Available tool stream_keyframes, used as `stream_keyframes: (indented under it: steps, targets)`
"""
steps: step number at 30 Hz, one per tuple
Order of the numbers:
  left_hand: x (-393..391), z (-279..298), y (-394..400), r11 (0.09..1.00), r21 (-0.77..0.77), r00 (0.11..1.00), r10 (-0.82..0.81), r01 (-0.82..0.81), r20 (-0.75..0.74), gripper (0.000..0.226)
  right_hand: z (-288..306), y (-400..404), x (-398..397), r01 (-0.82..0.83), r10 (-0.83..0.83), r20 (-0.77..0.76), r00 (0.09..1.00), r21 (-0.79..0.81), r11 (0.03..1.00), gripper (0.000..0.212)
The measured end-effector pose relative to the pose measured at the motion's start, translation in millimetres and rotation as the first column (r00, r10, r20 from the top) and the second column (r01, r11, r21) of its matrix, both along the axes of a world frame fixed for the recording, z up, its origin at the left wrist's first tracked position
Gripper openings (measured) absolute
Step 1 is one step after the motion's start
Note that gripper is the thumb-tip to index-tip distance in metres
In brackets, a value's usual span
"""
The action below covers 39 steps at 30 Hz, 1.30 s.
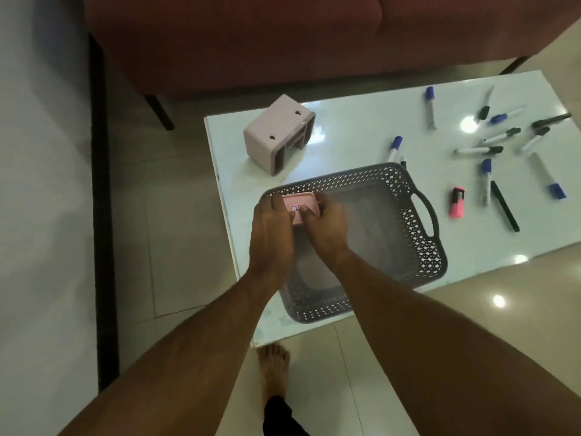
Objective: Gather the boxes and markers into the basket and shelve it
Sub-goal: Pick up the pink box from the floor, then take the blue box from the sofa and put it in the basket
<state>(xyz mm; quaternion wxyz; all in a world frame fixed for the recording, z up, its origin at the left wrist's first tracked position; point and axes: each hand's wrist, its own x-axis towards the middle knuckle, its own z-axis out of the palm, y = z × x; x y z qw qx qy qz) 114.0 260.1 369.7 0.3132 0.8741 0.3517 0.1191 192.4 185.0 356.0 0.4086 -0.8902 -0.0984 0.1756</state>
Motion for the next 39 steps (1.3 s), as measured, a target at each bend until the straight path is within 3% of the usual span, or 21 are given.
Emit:
stream_keyframes:
  steps: [4,9,14,17,20,22,27,34,39]
  targets:
    - [1.0,-11.2,-1.6,0.96,0.225,0.972,-0.122,0.167,-0.202,0.046,-10.3,4.3,4.6,-0.032,0.032,-0.006,0.999,-0.086,0.996,0.023]
    - [6.3,-4.1,2.2,0.938,0.28,0.952,-0.124,0.204,-0.28,0.046,-8.8,7.6,6.9,-0.106,0.108,0.015,0.994,-0.124,0.987,0.027]
    - [6.9,1.0,4.1,0.94,0.25,0.93,-0.139,0.232,-0.342,0.047,-5.8,5.9,10.2,-0.15,0.151,0.0,0.988,-0.158,0.976,0.029]
    - [7.3,2.3,5.6,0.965,0.169,0.952,-0.151,0.201,-0.267,0.042,1.7,5.2,10.0,-0.149,0.157,0.022,0.987,-0.197,0.969,0.029]
    - [5.5,6.9,13.1,0.967,0.121,0.969,-0.207,0.223,-0.133,0.041,16.6,3.9,12.3,-0.092,0.148,0.23,0.962,-0.236,0.967,0.03]
    - [6.0,9.7,26.9,0.927,0.198,0.947,-0.308,0.32,-0.089,0.049,29.4,9.1,18.8,-0.084,0.192,0.409,0.892,-0.266,0.96,0.03]
    - [28.4,33.0,115.3,0.852,0.345,0.915,-0.399,0.392,-0.054,0.054,59.6,59.4,54.3,-0.117,0.284,0.626,0.726,-0.295,0.948,0.04]
    - [62.5,55.7,293.0,0.87,0.369,0.944,-0.279,0.326,-0.174,0.077,76.6,200.8,105.8,-0.125,0.36,0.596,0.718,-0.398,0.909,0.058]
    - [90.7,60.9,400.4,0.843,0.425,0.942,-0.262,0.33,-0.211,0.08,89.6,303.5,155.4,-0.144,0.467,0.576,0.671,-0.517,0.844,0.066]
